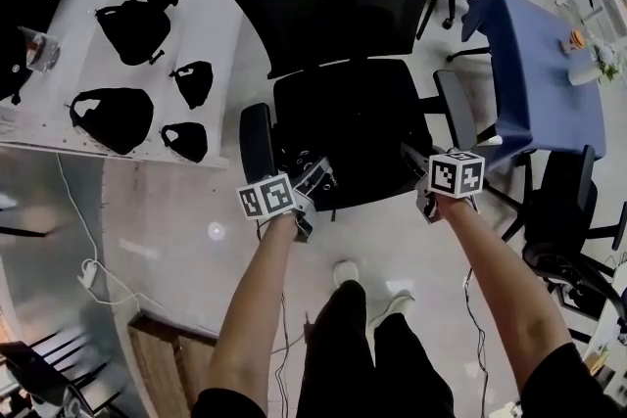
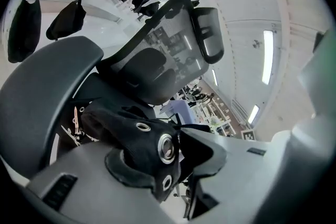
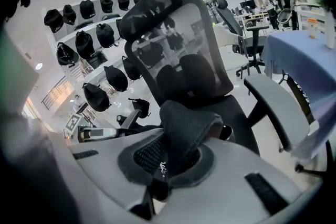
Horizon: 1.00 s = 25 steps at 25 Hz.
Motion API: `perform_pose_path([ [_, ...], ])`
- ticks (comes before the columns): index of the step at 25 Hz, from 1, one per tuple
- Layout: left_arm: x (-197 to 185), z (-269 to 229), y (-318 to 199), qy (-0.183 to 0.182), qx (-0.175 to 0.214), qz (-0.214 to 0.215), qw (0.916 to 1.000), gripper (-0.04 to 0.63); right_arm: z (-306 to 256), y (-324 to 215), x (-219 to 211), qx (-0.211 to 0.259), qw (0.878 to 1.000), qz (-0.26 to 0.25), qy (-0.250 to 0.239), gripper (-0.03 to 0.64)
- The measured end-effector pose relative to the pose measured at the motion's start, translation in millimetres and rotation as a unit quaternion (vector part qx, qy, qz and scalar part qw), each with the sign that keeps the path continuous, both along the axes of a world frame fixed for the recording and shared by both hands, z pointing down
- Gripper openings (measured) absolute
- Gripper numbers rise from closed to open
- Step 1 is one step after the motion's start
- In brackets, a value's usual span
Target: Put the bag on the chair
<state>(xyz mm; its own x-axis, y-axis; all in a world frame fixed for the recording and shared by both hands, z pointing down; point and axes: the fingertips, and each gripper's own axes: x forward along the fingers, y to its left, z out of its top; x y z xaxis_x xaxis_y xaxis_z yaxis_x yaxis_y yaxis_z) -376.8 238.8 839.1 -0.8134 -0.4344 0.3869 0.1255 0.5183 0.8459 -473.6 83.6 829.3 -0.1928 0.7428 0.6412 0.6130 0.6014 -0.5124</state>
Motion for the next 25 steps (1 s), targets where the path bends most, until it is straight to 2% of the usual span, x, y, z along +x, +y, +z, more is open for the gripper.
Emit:
perform_pose_path([
  [4,9,16,-4,0.017,0.002,0.003,0.9998,0.230,21,-2,15,0.026,1.000,-0.011,-0.001,0.023],
  [9,29,38,-18,0.032,-0.025,0.049,0.9980,0.271,47,-1,40,0.052,0.998,-0.032,0.007,0.034],
  [14,39,59,-27,0.052,-0.030,0.073,0.9956,0.294,67,-3,44,0.070,0.997,-0.035,0.013,0.074],
  [20,53,86,-12,0.085,-0.067,0.044,0.9932,0.322,88,-12,50,0.087,0.996,-0.027,0.026,0.152],
  [25,67,92,-10,0.083,-0.070,0.035,0.9935,0.322,84,-22,46,0.084,0.996,-0.007,0.028,0.186],
])
